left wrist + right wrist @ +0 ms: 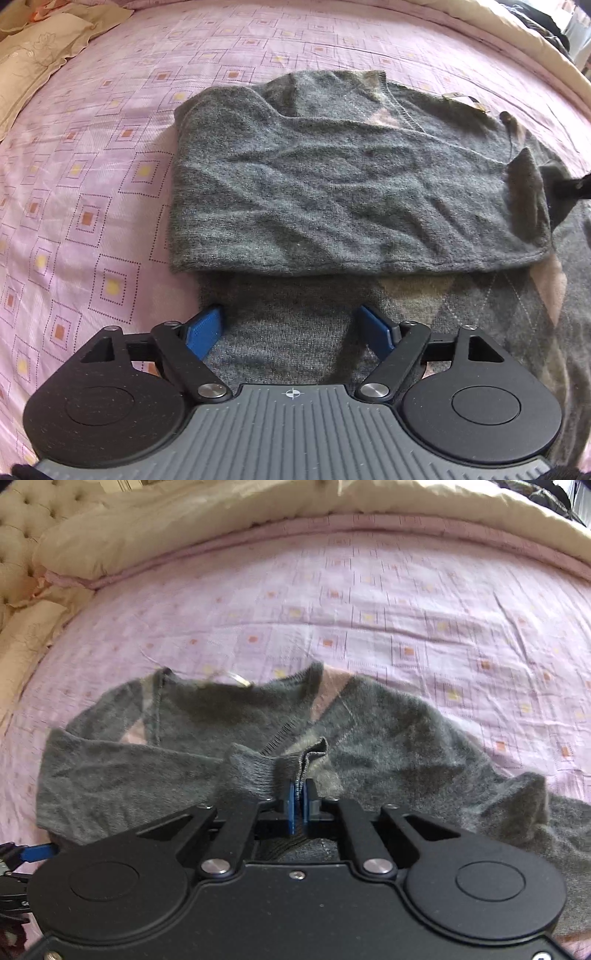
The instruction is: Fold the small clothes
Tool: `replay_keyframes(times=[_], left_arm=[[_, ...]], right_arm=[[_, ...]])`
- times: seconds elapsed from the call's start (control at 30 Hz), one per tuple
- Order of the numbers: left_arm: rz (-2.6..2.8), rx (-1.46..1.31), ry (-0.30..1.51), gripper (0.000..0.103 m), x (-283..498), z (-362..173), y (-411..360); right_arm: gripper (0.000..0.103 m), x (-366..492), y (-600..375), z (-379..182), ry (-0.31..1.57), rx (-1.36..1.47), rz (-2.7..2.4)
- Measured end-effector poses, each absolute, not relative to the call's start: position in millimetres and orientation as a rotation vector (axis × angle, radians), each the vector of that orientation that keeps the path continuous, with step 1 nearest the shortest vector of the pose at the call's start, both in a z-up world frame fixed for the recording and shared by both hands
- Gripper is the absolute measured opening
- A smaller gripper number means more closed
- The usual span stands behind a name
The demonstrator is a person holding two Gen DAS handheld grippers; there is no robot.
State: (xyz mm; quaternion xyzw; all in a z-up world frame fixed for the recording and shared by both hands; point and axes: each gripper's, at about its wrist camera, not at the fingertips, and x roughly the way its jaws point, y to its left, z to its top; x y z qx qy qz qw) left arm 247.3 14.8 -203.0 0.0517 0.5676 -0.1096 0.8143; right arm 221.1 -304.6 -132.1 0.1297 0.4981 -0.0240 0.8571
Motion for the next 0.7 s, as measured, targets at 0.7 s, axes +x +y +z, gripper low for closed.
replay_keyframes(times=[0.7], left_arm=[[-0.214, 0.132, 1.049, 0.064, 270.9, -148.9, 30.5]], right_arm=[[0.020, 166.6, -336.1, -167.8, 1.186, 0.323, -0.292]])
